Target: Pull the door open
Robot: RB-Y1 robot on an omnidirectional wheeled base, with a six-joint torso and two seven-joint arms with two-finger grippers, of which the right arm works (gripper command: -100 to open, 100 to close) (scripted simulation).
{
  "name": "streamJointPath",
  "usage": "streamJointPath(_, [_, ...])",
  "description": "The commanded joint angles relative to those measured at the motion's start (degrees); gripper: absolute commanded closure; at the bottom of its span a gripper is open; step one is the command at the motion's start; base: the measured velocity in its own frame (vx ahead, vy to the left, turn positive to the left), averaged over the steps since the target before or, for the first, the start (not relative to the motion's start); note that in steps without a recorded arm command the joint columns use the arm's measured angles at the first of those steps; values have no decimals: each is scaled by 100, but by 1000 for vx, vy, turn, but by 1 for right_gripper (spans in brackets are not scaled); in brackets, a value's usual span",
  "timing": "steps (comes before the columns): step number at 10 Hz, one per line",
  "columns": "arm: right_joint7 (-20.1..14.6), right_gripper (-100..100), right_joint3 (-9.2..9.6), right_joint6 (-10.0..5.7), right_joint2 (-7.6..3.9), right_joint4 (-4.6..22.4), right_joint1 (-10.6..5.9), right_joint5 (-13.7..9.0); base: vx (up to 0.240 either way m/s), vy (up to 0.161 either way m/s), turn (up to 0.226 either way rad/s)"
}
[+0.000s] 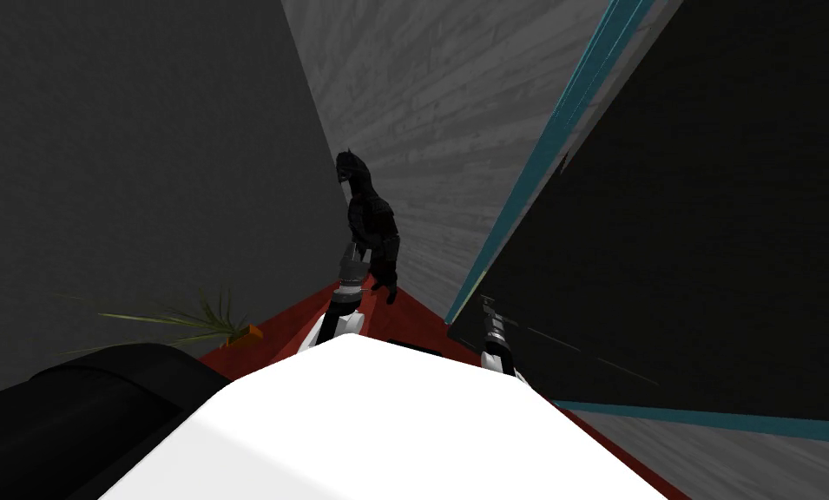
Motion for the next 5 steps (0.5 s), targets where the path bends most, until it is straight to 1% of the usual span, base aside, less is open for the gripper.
streamJointPath(1, [-46,100,139,29,42,-83,22,67,-265,-39,155])
streamJointPath(2, [-46,100,139,29,42,-83,22,67,-152,-36,66])
streamJointPath(3, [-83,100,230,45,48,-136,38,110,-149,-75,105])
streamJointPath(4, [-116,100,316,60,54,-186,52,150,-223,-106,168])
streamJointPath(5, [-116,100,316,60,54,-186,52,150,-157,-84,88])
